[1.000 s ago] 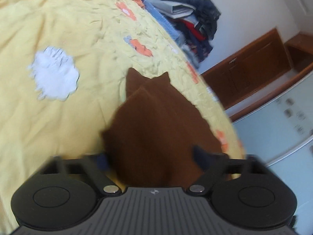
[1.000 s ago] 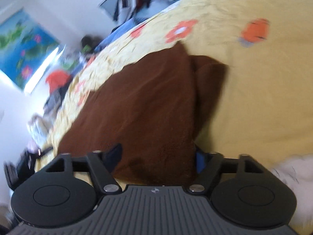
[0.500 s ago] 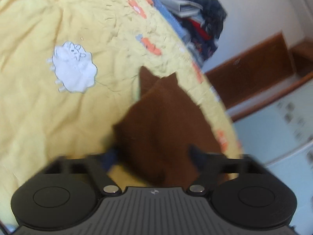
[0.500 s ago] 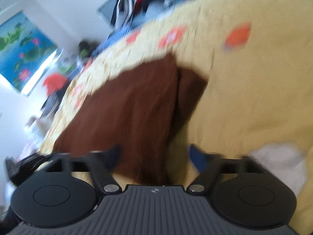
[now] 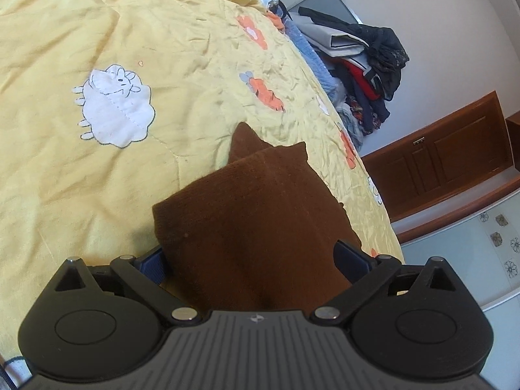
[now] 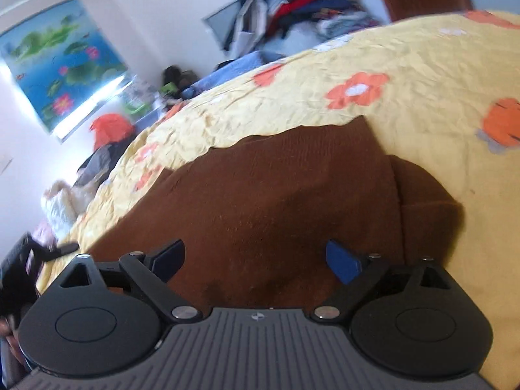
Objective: Fold small clothes
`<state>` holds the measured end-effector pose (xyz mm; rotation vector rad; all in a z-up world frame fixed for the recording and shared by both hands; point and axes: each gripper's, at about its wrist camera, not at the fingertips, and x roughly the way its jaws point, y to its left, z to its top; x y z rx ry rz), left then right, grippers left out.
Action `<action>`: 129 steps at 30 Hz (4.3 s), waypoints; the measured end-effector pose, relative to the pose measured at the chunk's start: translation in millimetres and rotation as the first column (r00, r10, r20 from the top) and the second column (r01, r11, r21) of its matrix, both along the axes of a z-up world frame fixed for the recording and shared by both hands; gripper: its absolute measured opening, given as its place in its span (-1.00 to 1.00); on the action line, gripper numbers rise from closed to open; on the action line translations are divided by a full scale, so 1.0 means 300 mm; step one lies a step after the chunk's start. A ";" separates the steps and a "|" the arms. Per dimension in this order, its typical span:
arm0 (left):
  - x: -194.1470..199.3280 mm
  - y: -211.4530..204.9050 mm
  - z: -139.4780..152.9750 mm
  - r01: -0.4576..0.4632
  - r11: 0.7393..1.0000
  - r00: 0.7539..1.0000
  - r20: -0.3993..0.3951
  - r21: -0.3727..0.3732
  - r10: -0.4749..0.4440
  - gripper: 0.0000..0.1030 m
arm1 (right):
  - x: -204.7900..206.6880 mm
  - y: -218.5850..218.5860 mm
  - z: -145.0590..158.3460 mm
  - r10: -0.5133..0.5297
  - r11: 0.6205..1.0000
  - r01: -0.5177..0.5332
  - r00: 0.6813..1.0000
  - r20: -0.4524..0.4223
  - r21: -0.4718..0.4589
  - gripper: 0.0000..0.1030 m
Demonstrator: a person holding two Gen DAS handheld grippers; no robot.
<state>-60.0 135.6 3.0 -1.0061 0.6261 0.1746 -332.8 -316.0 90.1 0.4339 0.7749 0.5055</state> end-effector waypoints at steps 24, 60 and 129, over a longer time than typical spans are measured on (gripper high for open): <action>0.057 -0.897 0.175 0.418 0.270 0.734 -0.147 0.867 -0.663 -0.86 | 0.132 -0.395 -0.175 -0.016 0.798 0.068 0.996 -0.092 0.599 1.00; 0.083 -1.009 0.015 0.238 -0.100 0.737 -0.247 0.966 -0.629 0.09 | 1.345 0.047 -0.033 0.342 0.915 -0.195 0.839 -0.422 0.354 1.00; 0.631 -0.582 -0.003 0.689 0.674 0.714 -0.091 0.268 -0.694 -0.68 | 1.675 -0.047 -0.064 0.168 0.977 -0.195 0.951 -0.258 -0.082 -0.45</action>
